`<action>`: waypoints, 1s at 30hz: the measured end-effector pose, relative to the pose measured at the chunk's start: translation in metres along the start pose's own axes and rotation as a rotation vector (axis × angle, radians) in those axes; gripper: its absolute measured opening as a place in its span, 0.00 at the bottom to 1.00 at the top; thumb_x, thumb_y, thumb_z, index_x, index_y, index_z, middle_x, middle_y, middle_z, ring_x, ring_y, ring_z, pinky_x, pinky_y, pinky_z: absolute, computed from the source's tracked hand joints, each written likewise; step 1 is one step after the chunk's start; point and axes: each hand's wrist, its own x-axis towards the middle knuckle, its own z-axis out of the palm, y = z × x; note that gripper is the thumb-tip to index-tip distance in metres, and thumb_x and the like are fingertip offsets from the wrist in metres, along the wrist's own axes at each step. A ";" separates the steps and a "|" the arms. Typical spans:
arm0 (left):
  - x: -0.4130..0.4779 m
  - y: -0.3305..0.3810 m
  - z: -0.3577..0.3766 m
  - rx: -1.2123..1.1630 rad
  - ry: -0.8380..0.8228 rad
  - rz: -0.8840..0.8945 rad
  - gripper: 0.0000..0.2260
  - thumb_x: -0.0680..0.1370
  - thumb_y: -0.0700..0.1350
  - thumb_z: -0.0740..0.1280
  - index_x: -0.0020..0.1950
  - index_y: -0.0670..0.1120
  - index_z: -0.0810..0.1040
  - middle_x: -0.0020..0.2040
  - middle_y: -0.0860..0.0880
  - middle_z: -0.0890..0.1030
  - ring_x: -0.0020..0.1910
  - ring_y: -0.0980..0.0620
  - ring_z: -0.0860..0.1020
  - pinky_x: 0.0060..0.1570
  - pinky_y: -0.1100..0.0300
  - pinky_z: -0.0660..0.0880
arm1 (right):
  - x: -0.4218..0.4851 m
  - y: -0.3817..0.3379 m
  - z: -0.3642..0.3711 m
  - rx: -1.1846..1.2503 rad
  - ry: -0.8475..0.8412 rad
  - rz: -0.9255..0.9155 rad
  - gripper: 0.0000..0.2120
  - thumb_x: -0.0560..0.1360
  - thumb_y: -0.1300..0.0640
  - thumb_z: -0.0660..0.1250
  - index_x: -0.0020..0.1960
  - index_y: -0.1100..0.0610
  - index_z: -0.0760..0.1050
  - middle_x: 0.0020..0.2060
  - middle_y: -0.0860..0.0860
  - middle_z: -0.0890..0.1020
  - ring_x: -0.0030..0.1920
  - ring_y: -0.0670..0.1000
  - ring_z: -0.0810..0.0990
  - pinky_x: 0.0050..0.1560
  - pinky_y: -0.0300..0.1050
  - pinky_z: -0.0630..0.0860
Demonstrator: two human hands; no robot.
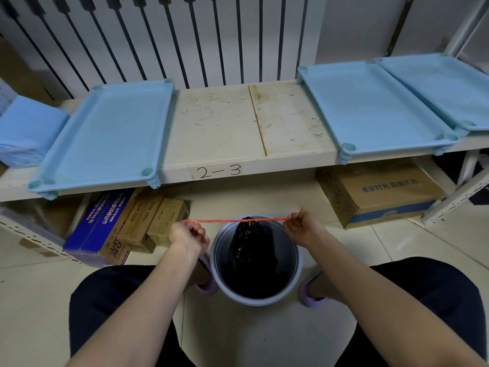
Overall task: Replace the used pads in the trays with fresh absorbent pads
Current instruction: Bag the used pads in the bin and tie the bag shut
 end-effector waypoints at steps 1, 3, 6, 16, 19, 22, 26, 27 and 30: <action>-0.002 0.001 0.002 -0.021 0.005 -0.033 0.14 0.76 0.42 0.48 0.29 0.49 0.59 0.19 0.52 0.63 0.27 0.53 0.60 0.35 0.60 0.58 | 0.001 -0.002 0.001 0.009 0.016 0.008 0.23 0.83 0.49 0.50 0.30 0.56 0.61 0.14 0.49 0.69 0.32 0.48 0.70 0.43 0.43 0.71; -0.006 0.005 0.005 -0.065 0.008 -0.094 0.14 0.75 0.42 0.48 0.29 0.49 0.59 0.17 0.53 0.63 0.26 0.54 0.60 0.34 0.61 0.58 | 0.001 -0.007 0.002 0.055 0.043 0.022 0.24 0.83 0.49 0.50 0.30 0.57 0.60 0.14 0.49 0.67 0.31 0.48 0.68 0.41 0.41 0.71; -0.009 0.012 0.006 -0.125 0.016 -0.169 0.15 0.75 0.43 0.48 0.27 0.50 0.59 0.17 0.53 0.61 0.24 0.55 0.60 0.34 0.62 0.58 | 0.002 -0.011 -0.002 0.113 0.078 0.042 0.25 0.83 0.49 0.50 0.30 0.57 0.60 0.13 0.50 0.66 0.29 0.48 0.68 0.42 0.39 0.71; -0.007 0.007 -0.001 -0.158 0.024 -0.147 0.19 0.81 0.49 0.49 0.33 0.48 0.69 0.32 0.51 0.70 0.30 0.55 0.68 0.43 0.59 0.68 | 0.002 -0.001 -0.014 0.174 0.151 0.104 0.22 0.82 0.56 0.49 0.30 0.58 0.64 0.13 0.50 0.68 0.23 0.47 0.72 0.32 0.40 0.68; -0.007 0.008 -0.001 -0.128 0.021 -0.135 0.19 0.82 0.49 0.49 0.34 0.47 0.70 0.32 0.52 0.70 0.30 0.55 0.68 0.38 0.60 0.65 | 0.003 0.002 -0.015 0.178 0.137 0.054 0.22 0.83 0.54 0.50 0.31 0.58 0.64 0.13 0.50 0.68 0.21 0.48 0.72 0.31 0.41 0.68; -0.008 0.015 0.007 -0.017 -0.120 -0.009 0.19 0.83 0.49 0.49 0.35 0.47 0.68 0.37 0.50 0.75 0.35 0.54 0.72 0.38 0.62 0.65 | -0.002 0.000 -0.006 0.066 0.056 -0.040 0.21 0.83 0.52 0.52 0.32 0.56 0.61 0.14 0.49 0.65 0.26 0.49 0.64 0.30 0.43 0.66; -0.028 0.026 0.030 0.200 -0.330 0.145 0.18 0.82 0.48 0.54 0.35 0.45 0.71 0.33 0.48 0.80 0.30 0.54 0.76 0.33 0.63 0.70 | -0.020 -0.002 0.019 -0.616 -0.159 -0.206 0.15 0.80 0.48 0.59 0.38 0.54 0.64 0.21 0.49 0.65 0.24 0.47 0.62 0.26 0.40 0.62; -0.034 0.027 0.037 0.249 -0.385 0.181 0.17 0.82 0.46 0.54 0.35 0.44 0.71 0.30 0.48 0.80 0.26 0.54 0.76 0.29 0.63 0.72 | -0.029 -0.002 0.026 -0.798 -0.271 -0.277 0.13 0.80 0.50 0.61 0.39 0.54 0.65 0.24 0.49 0.66 0.25 0.47 0.63 0.26 0.38 0.64; -0.050 0.029 0.057 0.416 -0.474 0.332 0.16 0.82 0.40 0.54 0.35 0.42 0.70 0.27 0.47 0.78 0.21 0.56 0.73 0.25 0.66 0.72 | -0.057 -0.001 0.041 -1.263 -0.543 -0.461 0.02 0.76 0.58 0.67 0.48 0.57 0.75 0.30 0.45 0.70 0.28 0.40 0.71 0.31 0.29 0.69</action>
